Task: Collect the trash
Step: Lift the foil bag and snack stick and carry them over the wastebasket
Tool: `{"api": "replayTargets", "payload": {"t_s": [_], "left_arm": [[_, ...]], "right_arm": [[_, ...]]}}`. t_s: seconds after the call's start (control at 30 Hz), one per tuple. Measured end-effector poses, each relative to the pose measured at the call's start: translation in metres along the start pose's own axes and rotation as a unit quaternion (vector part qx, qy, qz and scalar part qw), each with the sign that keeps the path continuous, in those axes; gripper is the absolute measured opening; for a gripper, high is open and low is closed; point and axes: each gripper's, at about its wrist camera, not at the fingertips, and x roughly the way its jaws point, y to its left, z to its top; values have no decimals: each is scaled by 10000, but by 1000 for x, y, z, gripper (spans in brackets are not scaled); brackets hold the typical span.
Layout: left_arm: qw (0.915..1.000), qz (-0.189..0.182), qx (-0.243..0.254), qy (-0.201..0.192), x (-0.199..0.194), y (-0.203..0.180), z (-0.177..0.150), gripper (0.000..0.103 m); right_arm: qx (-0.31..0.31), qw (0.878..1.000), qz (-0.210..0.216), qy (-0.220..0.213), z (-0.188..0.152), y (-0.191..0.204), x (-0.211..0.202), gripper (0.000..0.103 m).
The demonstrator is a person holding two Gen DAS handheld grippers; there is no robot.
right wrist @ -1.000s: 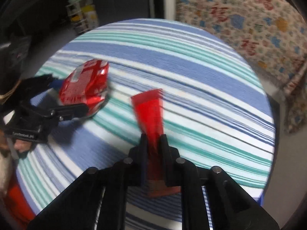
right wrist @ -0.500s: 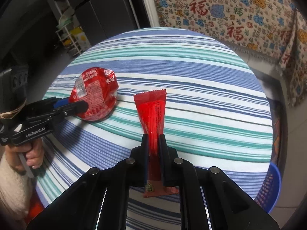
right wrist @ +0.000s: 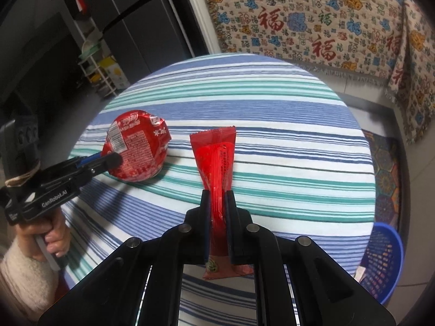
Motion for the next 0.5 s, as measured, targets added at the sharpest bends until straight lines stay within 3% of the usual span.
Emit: {"api": "replayTargets", "payload": {"t_s": [0.5], "left_arm": [[9990, 343, 279, -16, -19, -37, 2, 15]], "right_arm": [[320, 9991, 85, -263, -6, 1, -21, 8]]}}
